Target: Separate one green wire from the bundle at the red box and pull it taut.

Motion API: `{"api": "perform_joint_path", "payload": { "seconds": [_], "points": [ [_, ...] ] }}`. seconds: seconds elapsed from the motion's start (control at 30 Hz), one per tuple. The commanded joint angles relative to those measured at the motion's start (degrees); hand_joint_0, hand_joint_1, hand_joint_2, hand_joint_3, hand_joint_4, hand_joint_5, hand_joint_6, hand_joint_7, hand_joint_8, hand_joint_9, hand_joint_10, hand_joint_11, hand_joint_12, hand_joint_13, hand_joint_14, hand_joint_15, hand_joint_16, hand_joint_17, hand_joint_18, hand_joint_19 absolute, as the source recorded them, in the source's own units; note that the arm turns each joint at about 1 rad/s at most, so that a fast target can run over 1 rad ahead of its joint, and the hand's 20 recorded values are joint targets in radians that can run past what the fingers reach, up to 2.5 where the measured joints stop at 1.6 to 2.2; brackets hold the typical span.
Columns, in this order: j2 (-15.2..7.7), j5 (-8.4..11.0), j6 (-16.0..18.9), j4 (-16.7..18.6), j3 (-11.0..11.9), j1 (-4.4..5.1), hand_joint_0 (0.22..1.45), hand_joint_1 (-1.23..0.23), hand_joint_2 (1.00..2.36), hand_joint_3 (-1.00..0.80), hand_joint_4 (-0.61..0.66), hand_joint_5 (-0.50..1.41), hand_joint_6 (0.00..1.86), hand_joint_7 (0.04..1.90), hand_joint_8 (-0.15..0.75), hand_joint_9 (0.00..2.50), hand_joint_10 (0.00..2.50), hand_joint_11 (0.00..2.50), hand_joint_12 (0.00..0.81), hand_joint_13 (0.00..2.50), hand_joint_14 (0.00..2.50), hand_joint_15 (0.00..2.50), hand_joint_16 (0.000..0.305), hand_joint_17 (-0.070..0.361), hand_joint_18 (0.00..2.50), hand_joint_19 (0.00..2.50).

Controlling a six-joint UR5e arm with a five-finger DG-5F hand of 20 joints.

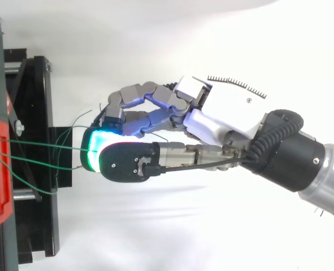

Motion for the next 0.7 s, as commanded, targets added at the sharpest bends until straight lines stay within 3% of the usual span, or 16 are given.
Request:
{"api": "perform_joint_path", "payload": {
  "seconds": [0.0, 0.67],
  "points": [
    [-0.07, 0.01, -0.02, 0.0, 0.0, 0.0, 0.62, -0.86, 1.02, -0.03, -0.25, -0.14, 0.88, 1.14, 0.222, 0.88, 0.01, 0.43, 0.345, 0.44, 0.0, 0.08, 0.043, 0.096, 0.32, 0.14],
    [-0.07, 0.01, -0.02, 0.0, -0.09, 0.0, 0.62, -0.86, 1.02, -0.04, -0.25, -0.14, 0.88, 1.13, 0.221, 0.88, 0.01, 0.43, 0.347, 0.44, 0.0, 0.08, 0.043, 0.096, 0.33, 0.14]
  ]
}}
